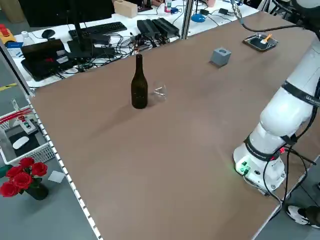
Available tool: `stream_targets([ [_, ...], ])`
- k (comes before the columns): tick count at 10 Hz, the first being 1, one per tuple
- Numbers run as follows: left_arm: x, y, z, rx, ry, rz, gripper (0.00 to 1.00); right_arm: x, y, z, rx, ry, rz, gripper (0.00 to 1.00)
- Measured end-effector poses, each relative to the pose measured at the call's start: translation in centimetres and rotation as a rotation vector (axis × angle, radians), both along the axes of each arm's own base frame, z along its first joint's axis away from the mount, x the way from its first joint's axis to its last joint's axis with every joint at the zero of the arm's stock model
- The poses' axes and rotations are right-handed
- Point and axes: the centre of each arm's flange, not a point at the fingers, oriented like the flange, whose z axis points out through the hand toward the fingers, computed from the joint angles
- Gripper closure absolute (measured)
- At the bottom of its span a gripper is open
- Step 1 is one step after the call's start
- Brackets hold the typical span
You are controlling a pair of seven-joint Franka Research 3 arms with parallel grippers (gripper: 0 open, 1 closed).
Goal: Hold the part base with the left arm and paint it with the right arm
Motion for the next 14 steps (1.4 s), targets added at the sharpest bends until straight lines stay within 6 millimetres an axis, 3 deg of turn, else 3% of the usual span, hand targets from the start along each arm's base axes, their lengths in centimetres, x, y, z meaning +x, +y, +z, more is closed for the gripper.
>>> stream_targets([
  [2,0.8,-5.0,-1.5,-0.008,-0.007,-0.089,0.02,0.5,-1.6,-0.7,0.102,-0.008,-0.025,0.00],
  [4,1.6,-10.6,-3.3,-0.028,-0.045,-0.178,0.01,1.2,-8.1,-3.6,0.278,-0.015,0.003,0.00],
  [6,2.7,-16.8,-6.8,-0.053,-0.066,-0.270,0.01,1.6,-15.0,-8.0,0.425,-0.033,0.028,0.00],
  [9,2.7,-27.0,-13.8,-0.097,-0.071,-0.400,0.04,1.6,-21.7,-16.3,0.671,-0.036,0.066,0.00],
  [11,2.1,-31.7,-17.7,-0.118,-0.071,-0.445,0.18,2.5,-24.9,-23.1,0.810,-0.031,0.092,0.00],
  [14,2.0,-35.5,-22.1,-0.147,-0.091,-0.468,0.67,4.2,-26.6,-31.7,0.931,-0.103,0.189,0.00],
])
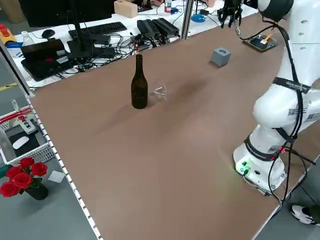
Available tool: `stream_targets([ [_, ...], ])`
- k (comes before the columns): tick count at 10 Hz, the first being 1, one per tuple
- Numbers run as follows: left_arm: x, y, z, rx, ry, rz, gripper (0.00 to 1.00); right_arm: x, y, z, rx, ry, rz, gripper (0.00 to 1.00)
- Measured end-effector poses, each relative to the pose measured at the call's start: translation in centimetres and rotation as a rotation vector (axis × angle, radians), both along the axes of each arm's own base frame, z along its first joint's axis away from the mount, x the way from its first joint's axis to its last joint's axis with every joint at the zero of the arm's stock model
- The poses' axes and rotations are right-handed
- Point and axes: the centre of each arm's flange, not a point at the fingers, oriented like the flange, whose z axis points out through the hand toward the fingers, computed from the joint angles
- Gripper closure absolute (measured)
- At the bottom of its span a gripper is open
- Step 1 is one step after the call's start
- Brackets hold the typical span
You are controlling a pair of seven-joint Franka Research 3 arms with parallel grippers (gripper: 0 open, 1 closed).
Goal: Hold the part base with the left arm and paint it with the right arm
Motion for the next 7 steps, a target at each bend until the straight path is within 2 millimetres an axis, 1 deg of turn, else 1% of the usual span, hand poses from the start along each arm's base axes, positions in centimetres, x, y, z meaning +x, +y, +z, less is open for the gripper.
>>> stream_targets([
  [2,0.3,-2.1,-4.2,-0.025,-0.010,-0.008,0.78,0.5,-0.7,-4.3,0.051,-0.015,0.004,0.00],
  [3,0.4,-3.0,-6.4,-0.032,-0.009,-0.014,0.96,0.7,-1.1,-5.9,0.075,-0.010,-0.002,0.00],
  [4,0.4,-3.6,-8.2,-0.034,-0.004,-0.018,0.99,1.2,-1.5,-7.6,0.105,-0.008,-0.008,0.00],
  [5,0.4,-3.9,-9.5,-0.035,0.001,-0.020,0.99,1.9,-1.9,-9.4,0.129,-0.008,-0.012,0.00],
  [7,0.8,-4.0,-11.7,-0.043,-0.007,-0.045,0.99,2.4,-1.8,-13.6,0.176,0.030,-0.050,0.00],
])
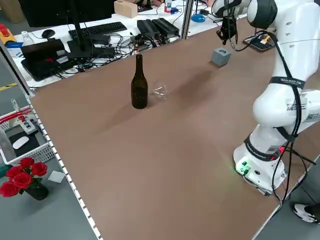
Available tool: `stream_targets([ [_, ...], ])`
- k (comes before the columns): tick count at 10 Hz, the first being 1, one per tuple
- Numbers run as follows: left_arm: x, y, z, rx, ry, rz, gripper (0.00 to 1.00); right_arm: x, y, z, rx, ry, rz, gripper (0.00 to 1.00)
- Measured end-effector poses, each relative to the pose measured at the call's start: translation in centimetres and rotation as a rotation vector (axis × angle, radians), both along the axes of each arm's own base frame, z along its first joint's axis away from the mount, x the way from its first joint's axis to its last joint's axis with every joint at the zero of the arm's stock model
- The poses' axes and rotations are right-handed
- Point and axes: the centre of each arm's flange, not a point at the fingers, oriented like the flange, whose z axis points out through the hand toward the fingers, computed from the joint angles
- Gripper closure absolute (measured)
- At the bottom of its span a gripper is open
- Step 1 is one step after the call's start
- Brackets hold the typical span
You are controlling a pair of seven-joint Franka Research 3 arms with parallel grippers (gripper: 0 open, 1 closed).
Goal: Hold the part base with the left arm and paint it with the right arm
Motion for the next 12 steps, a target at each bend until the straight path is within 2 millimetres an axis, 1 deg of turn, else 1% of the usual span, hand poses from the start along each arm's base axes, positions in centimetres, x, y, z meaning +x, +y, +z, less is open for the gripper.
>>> stream_targets([
  [1,0.2,0.1,-1.0,0.002,-0.001,-0.030,0.99,0.1,0.0,-1.4,0.008,0.015,-0.010,0.00],
  [2,0.4,0.4,-2.0,0.008,0.004,-0.062,0.99,0.2,-0.4,-2.1,0.006,0.022,-0.016,0.00],
  [4,0.6,0.9,-3.9,0.019,0.018,-0.097,0.98,0.1,-0.7,-2.5,0.008,0.032,-0.025,0.01],
  [5,0.9,1.2,-4.4,0.021,0.019,-0.109,0.97,0.1,-0.6,-2.7,0.016,0.034,-0.026,0.03],
  [6,1.5,2.1,-4.5,0.007,0.027,-0.108,0.97,0.0,-0.6,-2.8,0.023,0.037,-0.026,0.16],
  [9,3.5,5.0,-4.7,-0.078,0.074,-0.067,0.95,0.0,-0.2,-3.3,0.042,0.039,-0.030,0.22],
  [10,3.8,5.5,-5.2,-0.090,0.087,-0.056,0.95,0.1,-0.1,-3.6,0.047,0.040,-0.032,0.24],
  [12,3.7,5.5,-6.5,-0.089,0.108,-0.052,0.94,0.1,0.3,-4.0,0.053,0.044,-0.029,0.28],
])
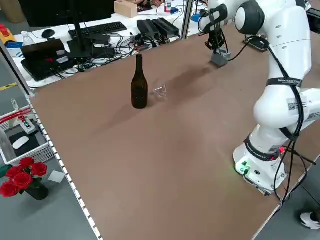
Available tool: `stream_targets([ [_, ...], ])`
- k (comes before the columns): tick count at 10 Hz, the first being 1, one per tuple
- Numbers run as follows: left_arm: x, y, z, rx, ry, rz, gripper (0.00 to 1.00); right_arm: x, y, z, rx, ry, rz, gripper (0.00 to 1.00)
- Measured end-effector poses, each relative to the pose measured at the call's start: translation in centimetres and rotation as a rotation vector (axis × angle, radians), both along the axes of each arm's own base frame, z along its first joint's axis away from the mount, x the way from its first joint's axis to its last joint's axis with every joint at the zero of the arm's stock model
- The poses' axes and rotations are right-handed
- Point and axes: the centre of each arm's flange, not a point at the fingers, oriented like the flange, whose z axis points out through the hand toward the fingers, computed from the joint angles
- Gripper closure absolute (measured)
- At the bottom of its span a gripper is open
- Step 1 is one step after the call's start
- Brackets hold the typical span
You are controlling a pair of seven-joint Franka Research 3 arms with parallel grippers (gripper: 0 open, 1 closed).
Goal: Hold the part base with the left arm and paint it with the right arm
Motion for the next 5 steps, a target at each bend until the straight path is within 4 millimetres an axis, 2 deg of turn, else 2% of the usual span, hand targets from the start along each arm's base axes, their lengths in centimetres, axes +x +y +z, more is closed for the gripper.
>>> stream_targets([
  [5,-0.54,-0.48,-1.55,0.008,0.020,-0.009,0.94,0.12,0.57,-0.62,0.008,0.005,0.004,0.55],
])
